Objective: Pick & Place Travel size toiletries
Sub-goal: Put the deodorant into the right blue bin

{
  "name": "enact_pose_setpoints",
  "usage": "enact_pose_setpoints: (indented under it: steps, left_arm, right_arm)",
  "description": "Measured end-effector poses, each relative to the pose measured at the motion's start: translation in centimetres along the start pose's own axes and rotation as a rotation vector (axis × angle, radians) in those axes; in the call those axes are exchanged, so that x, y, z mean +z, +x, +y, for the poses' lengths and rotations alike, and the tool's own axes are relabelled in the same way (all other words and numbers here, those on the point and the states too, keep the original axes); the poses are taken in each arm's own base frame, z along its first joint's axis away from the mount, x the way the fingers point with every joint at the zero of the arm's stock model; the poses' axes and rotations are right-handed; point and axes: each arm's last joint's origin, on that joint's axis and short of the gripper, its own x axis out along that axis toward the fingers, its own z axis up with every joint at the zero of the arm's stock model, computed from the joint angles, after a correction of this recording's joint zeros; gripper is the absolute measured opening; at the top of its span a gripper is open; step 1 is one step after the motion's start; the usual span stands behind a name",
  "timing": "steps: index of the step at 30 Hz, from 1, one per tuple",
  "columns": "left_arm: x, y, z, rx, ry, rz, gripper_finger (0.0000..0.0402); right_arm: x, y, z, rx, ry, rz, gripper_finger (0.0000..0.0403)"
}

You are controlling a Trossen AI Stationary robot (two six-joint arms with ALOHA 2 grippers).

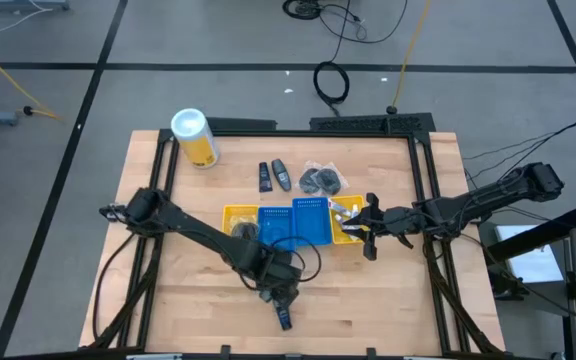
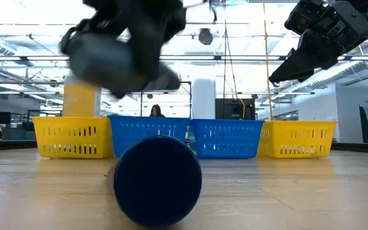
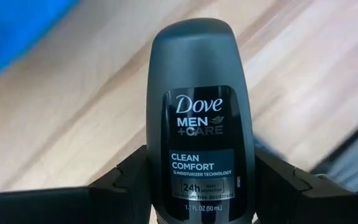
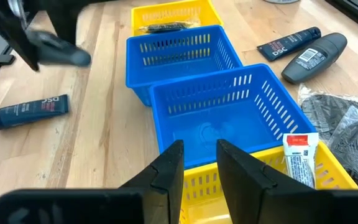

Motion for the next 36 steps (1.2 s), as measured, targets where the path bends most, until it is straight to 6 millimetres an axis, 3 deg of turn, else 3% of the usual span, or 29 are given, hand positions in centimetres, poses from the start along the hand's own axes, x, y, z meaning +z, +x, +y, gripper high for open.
enact_pose_setpoints:
  steps: [7, 13, 25, 31, 36]
  left_arm:
    - [0.6, -4.0, -1.4, -0.165, 0.185, -0.256, 0.0195]
    - [1.7, -5.9, -2.0, -0.192, 0.379, -0.469, 0.0195]
    - [5.0, -6.6, -1.5, -0.066, 0.620, -0.675, 0.0195]
    - [6.4, -7.0, -1.3, -0.053, 0.681, -0.736, 0.0195]
    - [7.1, -7.4, -1.4, -0.053, 0.734, -0.780, 0.0195]
  right_arm:
    - [0.1, 0.0, 0.0, 0.006, 0.005, -0.014, 0.0089]
    - [0.7, 0.0, 0.2, 0.022, 0.020, -0.068, 0.0089]
    - [3.1, -0.7, 1.4, 0.300, -0.061, -0.296, 0.0089]
    - [3.5, -0.8, 1.5, 0.310, -0.063, -0.336, 0.0100]
    - [3.7, -0.9, 1.5, 0.315, -0.059, -0.362, 0.0132]
